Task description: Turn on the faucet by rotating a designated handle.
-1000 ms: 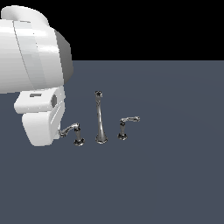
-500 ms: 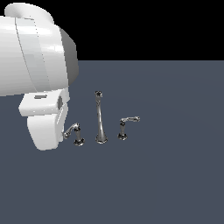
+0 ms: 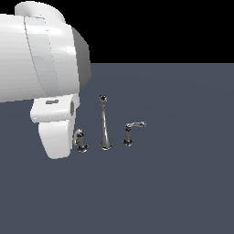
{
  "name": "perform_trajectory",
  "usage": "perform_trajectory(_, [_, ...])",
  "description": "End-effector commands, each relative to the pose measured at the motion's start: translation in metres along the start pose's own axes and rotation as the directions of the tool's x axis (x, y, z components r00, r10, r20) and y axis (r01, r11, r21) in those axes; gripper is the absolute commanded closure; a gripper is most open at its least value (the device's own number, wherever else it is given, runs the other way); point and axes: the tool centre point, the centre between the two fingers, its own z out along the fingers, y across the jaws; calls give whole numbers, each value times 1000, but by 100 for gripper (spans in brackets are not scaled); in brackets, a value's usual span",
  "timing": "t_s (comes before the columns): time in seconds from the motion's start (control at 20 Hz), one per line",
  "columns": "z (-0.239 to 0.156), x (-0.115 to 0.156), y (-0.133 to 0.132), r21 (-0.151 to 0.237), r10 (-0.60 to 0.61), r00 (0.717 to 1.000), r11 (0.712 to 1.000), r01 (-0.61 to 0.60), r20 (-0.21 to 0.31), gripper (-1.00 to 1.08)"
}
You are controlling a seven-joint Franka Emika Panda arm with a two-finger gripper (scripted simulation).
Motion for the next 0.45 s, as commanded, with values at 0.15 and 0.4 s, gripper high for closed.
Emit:
perform_trajectory(0.15, [0,41,-6,-1,38,999,999,-38,-5,108])
perform_trajectory(0.4, [-1,66,-11,-1,52,999,999,-52,-8,108])
